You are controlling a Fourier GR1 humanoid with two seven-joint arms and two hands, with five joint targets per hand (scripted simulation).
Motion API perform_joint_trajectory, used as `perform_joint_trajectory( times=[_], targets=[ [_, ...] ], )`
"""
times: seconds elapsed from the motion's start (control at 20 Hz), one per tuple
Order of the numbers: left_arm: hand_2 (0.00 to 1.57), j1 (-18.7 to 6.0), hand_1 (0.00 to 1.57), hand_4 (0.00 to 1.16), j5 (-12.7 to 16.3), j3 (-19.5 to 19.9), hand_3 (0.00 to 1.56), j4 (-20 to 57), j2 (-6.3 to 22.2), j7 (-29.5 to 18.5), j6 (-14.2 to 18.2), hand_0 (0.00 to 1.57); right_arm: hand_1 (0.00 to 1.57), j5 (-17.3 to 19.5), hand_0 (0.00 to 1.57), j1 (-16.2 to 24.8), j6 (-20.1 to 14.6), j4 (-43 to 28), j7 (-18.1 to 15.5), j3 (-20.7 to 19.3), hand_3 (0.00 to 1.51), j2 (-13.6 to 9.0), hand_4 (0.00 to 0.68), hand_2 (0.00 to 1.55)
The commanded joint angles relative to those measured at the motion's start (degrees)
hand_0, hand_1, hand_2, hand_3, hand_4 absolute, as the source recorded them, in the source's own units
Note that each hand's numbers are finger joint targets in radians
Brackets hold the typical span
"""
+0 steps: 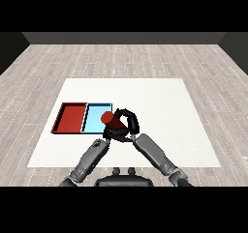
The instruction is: Pick the red can and put it in the red box
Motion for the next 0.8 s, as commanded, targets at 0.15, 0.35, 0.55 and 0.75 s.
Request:
perform_joint_trajectory(
  times=[0.15,0.35,0.55,0.75],
  targets=[
    [0.0,-3.08,0.0,0.16,0.01,1.24,0.0,-1.62,-0.24,2.26,1.31,0.0,1.48,-6.05,1.48,-3.27,0.66,5.36,-3.72,1.88,1.37,0.1,0.642,1.46],
    [0.0,-1.65,0.0,0.6,-4.39,2.48,0.0,-1.07,-0.05,6.2,8.11,0.0,1.46,-6.15,1.46,-6.73,-1.35,6.56,-2.75,3.11,1.37,0.09,0.626,1.45],
    [1.56,-1.5,1.57,0.99,2.44,-0.48,1.49,2.38,-0.22,1.51,14.95,1.57,1.48,-6.19,1.48,-3.51,-6.21,2.46,-2.49,7.7,1.37,0.09,0.632,1.45],
    [1.47,-3.15,1.51,0.88,1.01,-1.27,1.39,5.74,-0.21,2.39,17.5,1.51,1.55,-6.6,1.55,-3.84,-7.09,2.38,-2.4,9.73,1.38,0.08,0.614,1.47]
  ],
)
